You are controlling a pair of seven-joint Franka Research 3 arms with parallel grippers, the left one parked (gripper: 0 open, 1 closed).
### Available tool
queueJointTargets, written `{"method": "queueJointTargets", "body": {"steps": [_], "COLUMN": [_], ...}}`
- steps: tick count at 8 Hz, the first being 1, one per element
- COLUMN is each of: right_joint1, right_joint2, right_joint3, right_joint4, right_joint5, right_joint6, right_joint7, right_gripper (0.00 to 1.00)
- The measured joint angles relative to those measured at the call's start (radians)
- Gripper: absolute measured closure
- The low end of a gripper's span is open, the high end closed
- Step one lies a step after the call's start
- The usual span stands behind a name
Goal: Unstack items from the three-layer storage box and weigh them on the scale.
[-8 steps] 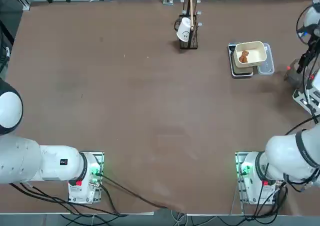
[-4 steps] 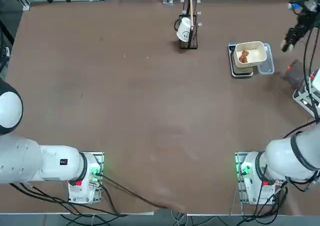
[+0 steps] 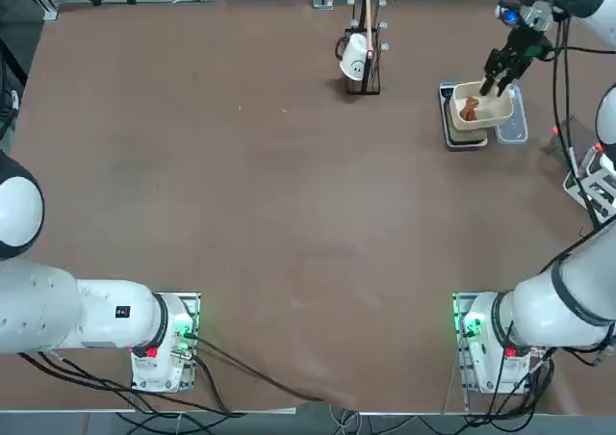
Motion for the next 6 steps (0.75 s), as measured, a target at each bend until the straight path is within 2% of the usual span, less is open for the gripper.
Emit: {"method": "queueJointTargets", "body": {"steps": [2,3,4,5,6], "right_joint1": [-0.006,-0.009,-0.010,-0.011,-0.015], "right_joint2": [0.000,-0.011,-0.028,-0.048,-0.064], "right_joint3": [-0.017,-0.030,-0.046,-0.069,-0.102], "right_joint4": [0.006,0.012,0.018,0.020,0.020], "right_joint5": [0.000,-0.016,-0.054,-0.131,-0.238], "right_joint6": [-0.008,-0.024,-0.048,-0.076,-0.100], "right_joint7": [0.001,0.000,-0.002,-0.022,-0.099], "right_gripper": [0.02,0.00,0.02,0.14,0.39]}}
